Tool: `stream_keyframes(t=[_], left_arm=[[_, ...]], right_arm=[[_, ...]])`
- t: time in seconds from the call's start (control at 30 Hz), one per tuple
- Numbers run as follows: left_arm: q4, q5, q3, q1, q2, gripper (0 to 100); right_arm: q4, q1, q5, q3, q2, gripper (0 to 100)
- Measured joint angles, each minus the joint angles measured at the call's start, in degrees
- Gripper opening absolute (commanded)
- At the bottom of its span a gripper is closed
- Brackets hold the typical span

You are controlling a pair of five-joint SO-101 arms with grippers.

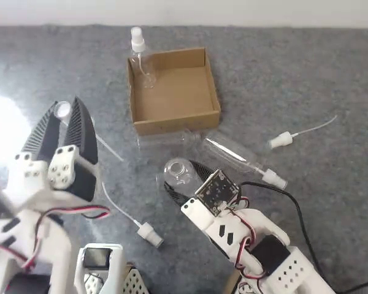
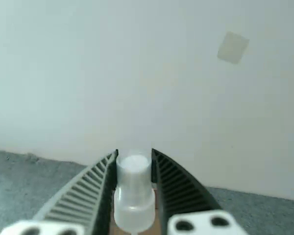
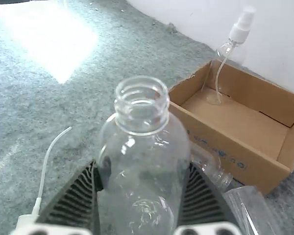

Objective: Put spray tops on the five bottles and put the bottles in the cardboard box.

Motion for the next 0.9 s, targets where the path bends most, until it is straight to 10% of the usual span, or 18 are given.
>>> stream_keyframes(t=[0.9], left_arm=[[-6.51,0.09,13.19,16.88,-16.97,1]], right_arm=[[1.67,-5.98,5.71,1.93,0.0,0.9]])
